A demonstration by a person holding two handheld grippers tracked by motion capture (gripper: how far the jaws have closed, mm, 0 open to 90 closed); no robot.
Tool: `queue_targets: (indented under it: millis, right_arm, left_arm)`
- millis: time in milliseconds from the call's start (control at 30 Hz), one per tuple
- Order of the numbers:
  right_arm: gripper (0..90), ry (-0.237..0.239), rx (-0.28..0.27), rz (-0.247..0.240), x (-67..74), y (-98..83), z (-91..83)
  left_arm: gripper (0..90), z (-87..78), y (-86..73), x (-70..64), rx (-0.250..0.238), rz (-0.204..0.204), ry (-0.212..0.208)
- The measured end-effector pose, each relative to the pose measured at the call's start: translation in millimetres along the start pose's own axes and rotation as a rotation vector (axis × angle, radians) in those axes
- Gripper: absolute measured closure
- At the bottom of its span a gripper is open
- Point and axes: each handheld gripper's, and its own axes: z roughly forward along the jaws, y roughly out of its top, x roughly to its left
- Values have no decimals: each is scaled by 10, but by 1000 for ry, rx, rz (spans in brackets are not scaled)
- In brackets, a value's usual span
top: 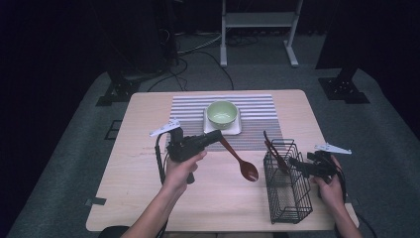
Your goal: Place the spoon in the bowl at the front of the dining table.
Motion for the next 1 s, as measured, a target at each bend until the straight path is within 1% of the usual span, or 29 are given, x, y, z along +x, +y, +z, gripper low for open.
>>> queue_targets:
  millis: [100, 167, 233, 500, 567, 1000]
  right_arm:
    - [134, 0, -1, 1, -1, 0, 0]
    - [134, 1, 0, 1, -1, 0, 0]
    - [134, 0, 0, 1, -1, 0, 1]
    - [134, 4, 2, 6, -7, 1, 1]
    - [134, 4, 2, 7, -9, 1, 0]
    - [134, 6, 1, 11, -12, 1, 0]
  left_arm:
    - [842, 3, 10, 41, -1, 1, 11]
    - [842, 7, 17, 82, 6, 14, 29]
    - [842, 8, 16, 133, 2, -2, 35]
    - [843, 22, 12, 289, 3, -19, 80]
    - [843, 34, 10, 322, -2, -29, 87]
    - [843, 100, 52, 415, 6, -25, 117]
